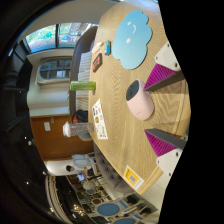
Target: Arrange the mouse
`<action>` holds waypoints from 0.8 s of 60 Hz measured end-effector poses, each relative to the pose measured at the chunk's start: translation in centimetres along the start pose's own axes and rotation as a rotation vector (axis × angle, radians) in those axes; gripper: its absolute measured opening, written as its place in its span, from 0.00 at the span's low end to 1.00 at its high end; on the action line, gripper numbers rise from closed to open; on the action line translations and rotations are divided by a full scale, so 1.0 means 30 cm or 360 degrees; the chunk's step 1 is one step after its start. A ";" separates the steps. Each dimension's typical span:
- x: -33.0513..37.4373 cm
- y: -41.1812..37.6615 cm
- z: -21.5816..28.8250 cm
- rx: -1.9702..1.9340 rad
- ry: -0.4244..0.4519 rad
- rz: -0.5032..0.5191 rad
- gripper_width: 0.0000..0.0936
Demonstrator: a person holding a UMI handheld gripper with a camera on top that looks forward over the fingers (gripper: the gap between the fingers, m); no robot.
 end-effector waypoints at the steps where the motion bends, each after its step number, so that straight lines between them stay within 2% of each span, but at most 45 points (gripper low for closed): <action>1: -0.009 -0.002 0.004 0.0001 -0.0007 -0.0007 0.88; 21: -0.230 -0.023 0.112 0.0049 -0.0154 -0.0096 0.86; 27: -0.272 -0.031 0.130 0.0044 -0.0163 -0.0094 0.76; 29: -0.280 -0.033 0.136 0.0043 -0.0158 -0.0091 0.62; 44: -0.265 -0.028 0.153 0.0090 -0.0124 -0.0073 0.48; 48: -0.197 -0.004 0.276 0.0146 0.0038 -0.0069 0.47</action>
Point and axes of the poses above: the point between the fingertips, and its own axes, seen from behind it with the camera up: y to the right, z up, x backward, against the way the camera looks, the point moved 6 cm from there along x, backward, against the way the camera looks, and after that the axes turned 3 degrees about y, right-handed, at the moved point
